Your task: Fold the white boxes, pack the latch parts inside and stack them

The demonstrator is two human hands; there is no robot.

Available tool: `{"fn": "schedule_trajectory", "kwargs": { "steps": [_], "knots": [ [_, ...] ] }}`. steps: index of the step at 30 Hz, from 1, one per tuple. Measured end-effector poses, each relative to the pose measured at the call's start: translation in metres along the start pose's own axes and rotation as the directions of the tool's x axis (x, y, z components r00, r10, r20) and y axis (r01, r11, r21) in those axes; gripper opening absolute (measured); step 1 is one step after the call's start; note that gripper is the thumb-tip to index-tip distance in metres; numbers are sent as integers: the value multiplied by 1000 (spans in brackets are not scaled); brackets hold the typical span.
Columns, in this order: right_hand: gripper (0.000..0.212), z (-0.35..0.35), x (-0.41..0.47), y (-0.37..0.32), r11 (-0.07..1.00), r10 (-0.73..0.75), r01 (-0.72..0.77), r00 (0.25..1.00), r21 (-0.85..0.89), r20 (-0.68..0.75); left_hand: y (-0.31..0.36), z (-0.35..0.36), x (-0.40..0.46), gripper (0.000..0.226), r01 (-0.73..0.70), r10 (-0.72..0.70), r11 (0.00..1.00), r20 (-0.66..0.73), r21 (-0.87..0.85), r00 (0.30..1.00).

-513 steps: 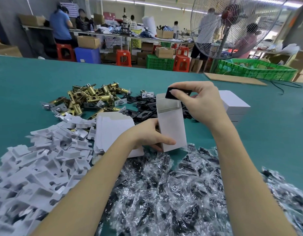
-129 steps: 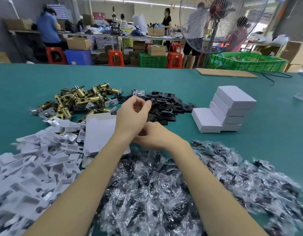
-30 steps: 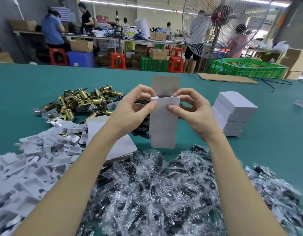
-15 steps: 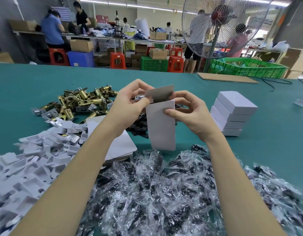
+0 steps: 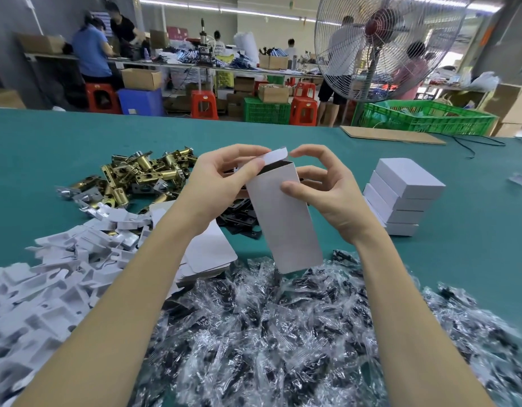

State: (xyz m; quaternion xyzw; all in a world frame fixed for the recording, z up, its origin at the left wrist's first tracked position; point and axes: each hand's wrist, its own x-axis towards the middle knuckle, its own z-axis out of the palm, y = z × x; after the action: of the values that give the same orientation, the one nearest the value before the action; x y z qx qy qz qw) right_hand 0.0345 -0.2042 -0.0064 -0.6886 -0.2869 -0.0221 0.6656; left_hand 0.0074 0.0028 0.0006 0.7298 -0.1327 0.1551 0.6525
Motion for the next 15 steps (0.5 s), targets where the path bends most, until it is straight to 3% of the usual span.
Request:
{"fn": "schedule_trajectory", "kwargs": {
  "steps": [7, 15],
  "knots": [
    [22, 5, -2, -2, 1000, 24, -24, 997, 7, -71, -1, 0, 0, 17, 50, -47, 994, 28, -94, 998],
    [23, 5, -3, -3, 996, 59, -56, 997, 63, -50, -2, 0, -1, 18, 33, -26, 993, 68, -109, 997]
  ]
}}
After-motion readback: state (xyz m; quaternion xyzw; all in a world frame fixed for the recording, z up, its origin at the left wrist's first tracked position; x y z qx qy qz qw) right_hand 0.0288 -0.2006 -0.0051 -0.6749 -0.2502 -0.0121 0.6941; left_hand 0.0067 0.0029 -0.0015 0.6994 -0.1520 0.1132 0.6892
